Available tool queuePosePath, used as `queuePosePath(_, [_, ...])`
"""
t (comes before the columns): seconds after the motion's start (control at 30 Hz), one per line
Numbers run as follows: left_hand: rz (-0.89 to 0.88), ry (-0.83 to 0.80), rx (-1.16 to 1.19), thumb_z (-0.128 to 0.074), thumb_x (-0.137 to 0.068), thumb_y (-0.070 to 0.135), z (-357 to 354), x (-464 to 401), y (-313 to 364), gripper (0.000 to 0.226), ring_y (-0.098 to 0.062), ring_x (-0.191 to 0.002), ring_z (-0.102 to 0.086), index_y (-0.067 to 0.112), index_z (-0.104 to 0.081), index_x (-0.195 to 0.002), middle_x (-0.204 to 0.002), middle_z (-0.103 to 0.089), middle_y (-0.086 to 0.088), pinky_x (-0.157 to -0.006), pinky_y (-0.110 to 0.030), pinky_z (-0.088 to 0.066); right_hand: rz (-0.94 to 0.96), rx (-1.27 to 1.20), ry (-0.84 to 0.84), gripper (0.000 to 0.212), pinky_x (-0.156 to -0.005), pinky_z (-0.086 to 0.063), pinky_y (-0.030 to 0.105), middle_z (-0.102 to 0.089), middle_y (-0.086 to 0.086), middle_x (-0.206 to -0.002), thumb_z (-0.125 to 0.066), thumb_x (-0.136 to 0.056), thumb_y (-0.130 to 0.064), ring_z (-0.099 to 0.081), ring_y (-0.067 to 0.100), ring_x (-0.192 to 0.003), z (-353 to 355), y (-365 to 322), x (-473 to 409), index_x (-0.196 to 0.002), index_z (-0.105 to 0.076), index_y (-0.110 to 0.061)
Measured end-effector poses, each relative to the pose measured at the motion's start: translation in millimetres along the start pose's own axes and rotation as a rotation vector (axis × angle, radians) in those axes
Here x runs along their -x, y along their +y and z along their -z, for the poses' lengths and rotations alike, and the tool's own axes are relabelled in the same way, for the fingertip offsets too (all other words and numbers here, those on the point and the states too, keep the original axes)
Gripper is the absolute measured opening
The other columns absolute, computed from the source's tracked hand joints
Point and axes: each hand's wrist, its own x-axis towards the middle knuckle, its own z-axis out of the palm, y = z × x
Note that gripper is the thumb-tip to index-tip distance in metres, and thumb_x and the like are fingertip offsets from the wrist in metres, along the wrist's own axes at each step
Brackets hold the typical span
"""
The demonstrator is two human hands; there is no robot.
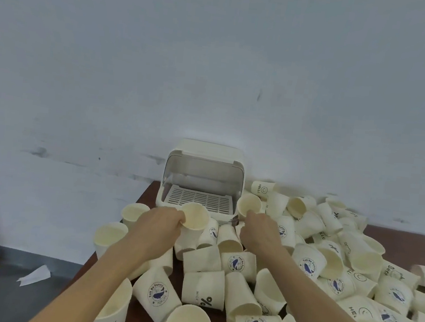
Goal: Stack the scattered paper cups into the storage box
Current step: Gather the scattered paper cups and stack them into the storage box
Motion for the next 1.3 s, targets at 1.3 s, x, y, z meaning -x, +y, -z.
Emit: queuePosePath(1.3, [0.200,0.194,0.052,-0.040,-0.100,0.021,-57,-118,-59,0.023,-0.022,-0.077,-0.058,0.011,-0.061,-0.093,-0.093,-0.064,-0.007,-0.063,-0.030,-0.044,0.167,0.305,0.422,0.028,-0.062,-0.047,0.038,-0.059,0.007,-0.054,-0.080,-0.052,0.001,-0.053,0.026,-0.055,-13,-24,-60,-0.060,-0.057,-0.012])
